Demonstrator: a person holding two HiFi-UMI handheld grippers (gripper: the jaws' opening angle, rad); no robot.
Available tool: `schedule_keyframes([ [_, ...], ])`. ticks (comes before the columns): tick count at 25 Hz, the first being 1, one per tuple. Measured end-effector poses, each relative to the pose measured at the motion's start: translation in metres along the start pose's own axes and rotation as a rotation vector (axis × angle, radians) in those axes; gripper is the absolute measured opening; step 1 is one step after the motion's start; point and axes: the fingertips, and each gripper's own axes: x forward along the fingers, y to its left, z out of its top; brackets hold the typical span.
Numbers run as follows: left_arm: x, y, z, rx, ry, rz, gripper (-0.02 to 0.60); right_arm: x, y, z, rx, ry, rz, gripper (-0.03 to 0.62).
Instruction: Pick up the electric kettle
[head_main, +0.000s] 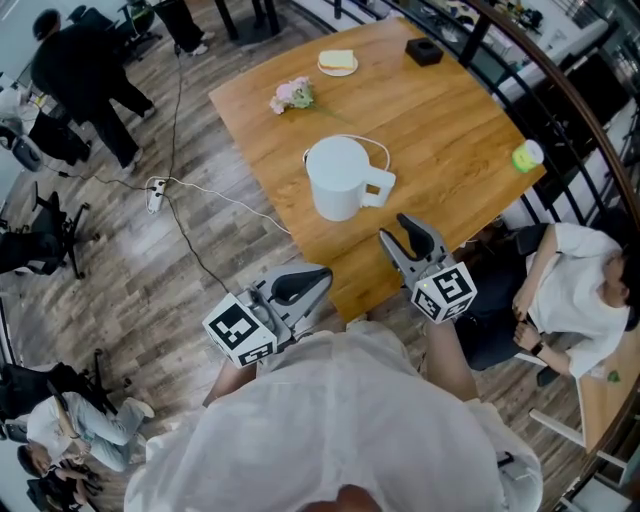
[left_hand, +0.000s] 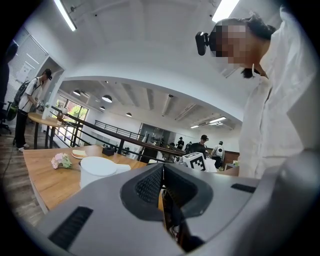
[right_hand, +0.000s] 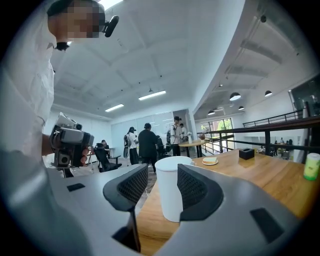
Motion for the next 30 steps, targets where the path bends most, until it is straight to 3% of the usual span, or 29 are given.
schedule_keyframes([
  [13,-0.010,0.007,-0.008,-0.015,0.012,0.044,0.009,0.028,-0.047,-0.027,-0.007,0.057,-0.067,0.215],
  [23,-0.013,0.008,-0.016,-0.026,0.025,0.051,0.009,0.055,-0.083,-0.059,-0.051,0.150,-0.133,0.216],
  [30,-0.013,0.011,-0.020,-0.032,0.040,0.057,0.009,0.073,-0.098,-0.069,-0.056,0.171,-0.133,0.216],
])
